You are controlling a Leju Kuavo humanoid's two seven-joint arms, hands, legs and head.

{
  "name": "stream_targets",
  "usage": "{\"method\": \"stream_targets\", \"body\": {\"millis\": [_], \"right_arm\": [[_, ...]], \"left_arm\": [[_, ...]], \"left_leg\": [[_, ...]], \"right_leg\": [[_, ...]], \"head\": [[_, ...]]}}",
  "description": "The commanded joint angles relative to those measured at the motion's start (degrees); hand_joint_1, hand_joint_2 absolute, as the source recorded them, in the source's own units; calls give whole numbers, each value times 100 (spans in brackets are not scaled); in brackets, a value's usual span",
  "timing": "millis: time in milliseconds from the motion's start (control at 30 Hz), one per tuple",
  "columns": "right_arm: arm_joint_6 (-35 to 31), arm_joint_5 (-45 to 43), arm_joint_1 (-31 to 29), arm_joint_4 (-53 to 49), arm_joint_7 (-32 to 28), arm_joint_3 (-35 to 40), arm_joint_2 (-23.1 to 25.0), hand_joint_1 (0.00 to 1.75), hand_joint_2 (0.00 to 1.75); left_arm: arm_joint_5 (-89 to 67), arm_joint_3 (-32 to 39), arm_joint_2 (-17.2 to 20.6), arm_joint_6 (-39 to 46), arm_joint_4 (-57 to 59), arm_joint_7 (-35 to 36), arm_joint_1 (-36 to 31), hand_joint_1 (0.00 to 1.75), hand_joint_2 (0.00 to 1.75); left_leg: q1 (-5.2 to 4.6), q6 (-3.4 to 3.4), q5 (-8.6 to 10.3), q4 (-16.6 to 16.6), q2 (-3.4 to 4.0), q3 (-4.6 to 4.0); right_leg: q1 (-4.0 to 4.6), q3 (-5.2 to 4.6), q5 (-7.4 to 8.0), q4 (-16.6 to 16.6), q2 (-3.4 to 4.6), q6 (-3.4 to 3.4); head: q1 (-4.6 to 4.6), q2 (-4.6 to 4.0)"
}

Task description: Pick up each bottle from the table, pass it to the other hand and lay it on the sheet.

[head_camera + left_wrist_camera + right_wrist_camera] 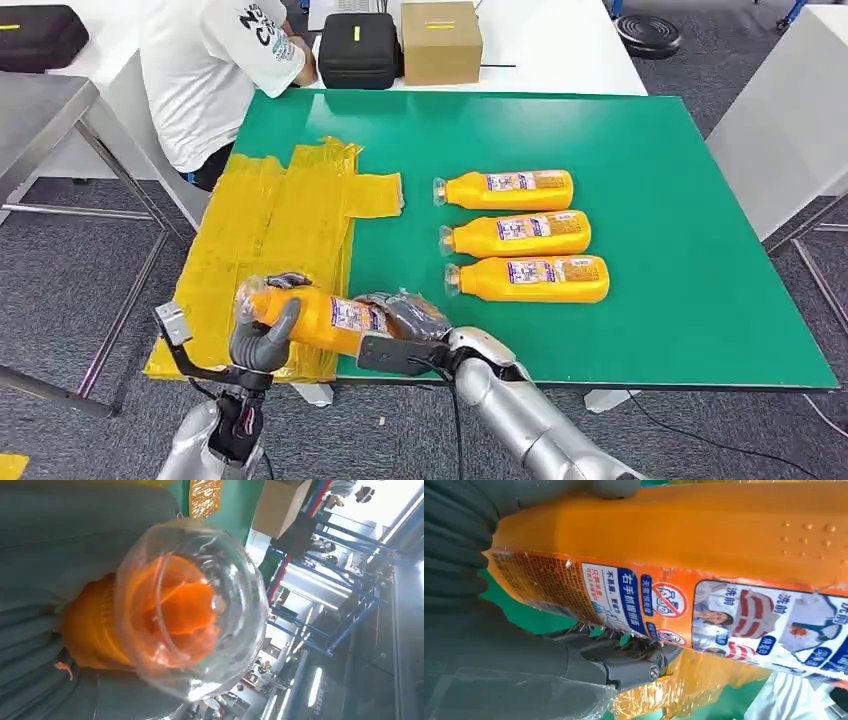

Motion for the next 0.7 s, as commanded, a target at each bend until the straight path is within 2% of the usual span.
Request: {"method": "stream_targets", "body": {"millis": [33, 633, 667, 700], "right_arm": [[-3, 29, -82, 149, 61, 186, -111, 175, 175], [-173, 59, -86, 254, 51, 89, -72, 175, 175], [-495, -11, -16, 65, 29, -116, 13, 0, 0], [-877, -64, 118, -502, -50, -301, 19, 0, 0]], "left_arm": [[-2, -158, 10, 17, -1, -5, -108, 175, 175], [-257, -282, 88, 99, 150, -88, -122, 175, 175], [-303, -249, 55, 129, 100, -104, -63, 175, 175], [-261, -183, 10, 159, -20, -91, -44, 175, 175]], "left_leg": [[8, -10, -11, 0, -3, 22], [9, -11, -13, 2, -2, 26], [9, -12, -12, 0, -2, 28], [7, -10, -9, -1, -3, 21]], "right_leg": [[8, 25, -11, -3, -6, -8], [10, 30, -12, -2, -7, -11], [10, 31, -12, -4, -7, -11], [8, 24, -9, -4, -6, -9]], "head": [[-2, 0], [0, 0], [0, 0], [-2, 0]]}}
